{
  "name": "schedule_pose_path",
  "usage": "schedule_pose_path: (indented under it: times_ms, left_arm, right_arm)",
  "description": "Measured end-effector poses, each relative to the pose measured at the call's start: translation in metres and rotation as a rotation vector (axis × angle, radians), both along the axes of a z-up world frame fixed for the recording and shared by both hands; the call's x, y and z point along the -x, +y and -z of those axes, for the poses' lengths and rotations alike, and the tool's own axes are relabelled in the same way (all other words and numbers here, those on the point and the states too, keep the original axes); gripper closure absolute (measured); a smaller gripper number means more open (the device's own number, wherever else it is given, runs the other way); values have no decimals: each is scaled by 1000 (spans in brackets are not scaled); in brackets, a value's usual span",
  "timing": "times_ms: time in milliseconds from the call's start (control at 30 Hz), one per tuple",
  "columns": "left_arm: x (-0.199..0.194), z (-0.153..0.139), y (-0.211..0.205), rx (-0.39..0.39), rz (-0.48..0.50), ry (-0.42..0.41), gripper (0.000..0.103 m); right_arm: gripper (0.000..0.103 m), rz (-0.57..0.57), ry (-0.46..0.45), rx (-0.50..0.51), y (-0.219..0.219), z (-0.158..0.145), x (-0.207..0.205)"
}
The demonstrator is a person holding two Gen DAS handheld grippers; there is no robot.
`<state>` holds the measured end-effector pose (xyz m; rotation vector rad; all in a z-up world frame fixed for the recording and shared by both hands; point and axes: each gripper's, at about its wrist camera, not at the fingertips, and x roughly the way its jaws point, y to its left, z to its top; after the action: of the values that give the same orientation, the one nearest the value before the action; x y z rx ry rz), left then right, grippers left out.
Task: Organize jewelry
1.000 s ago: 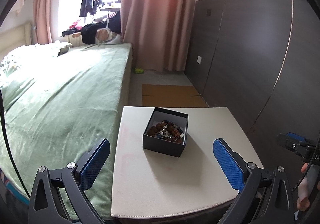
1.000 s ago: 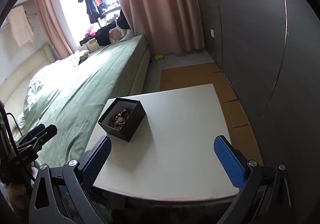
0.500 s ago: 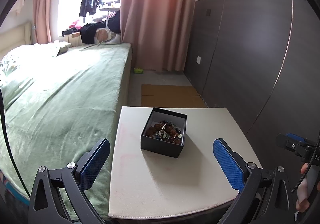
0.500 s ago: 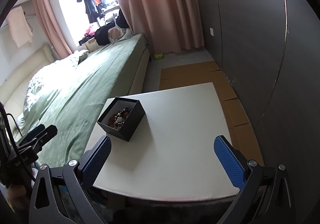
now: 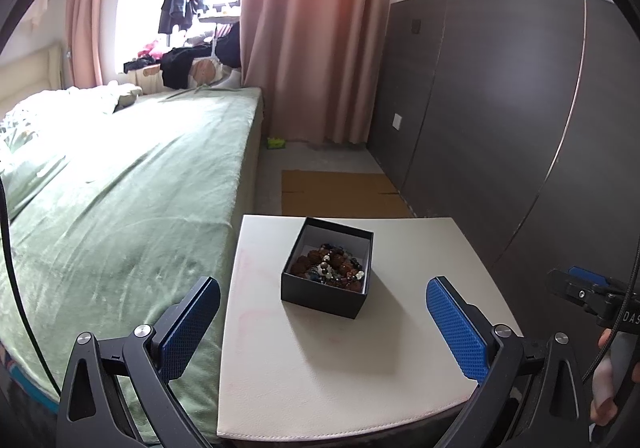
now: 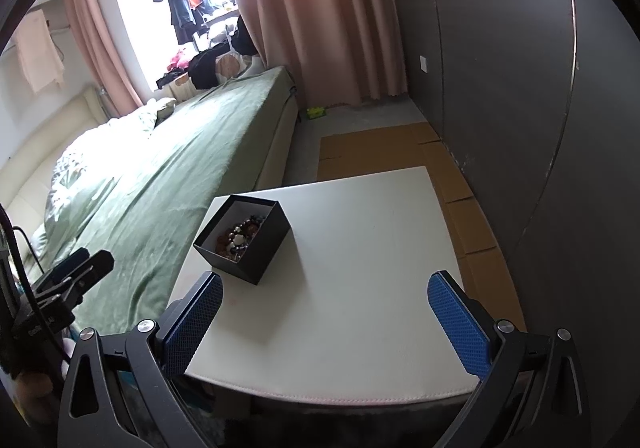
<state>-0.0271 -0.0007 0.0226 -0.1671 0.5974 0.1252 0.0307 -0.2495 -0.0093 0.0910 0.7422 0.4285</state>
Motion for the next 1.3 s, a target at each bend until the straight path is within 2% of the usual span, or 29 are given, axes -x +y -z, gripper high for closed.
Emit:
schedule_pose_path:
  times_ms: [1300]
  left_arm:
    - [-3, 2, 0, 2, 3, 10, 0]
  right_arm:
    - [0, 21, 17, -2, 2, -3, -1]
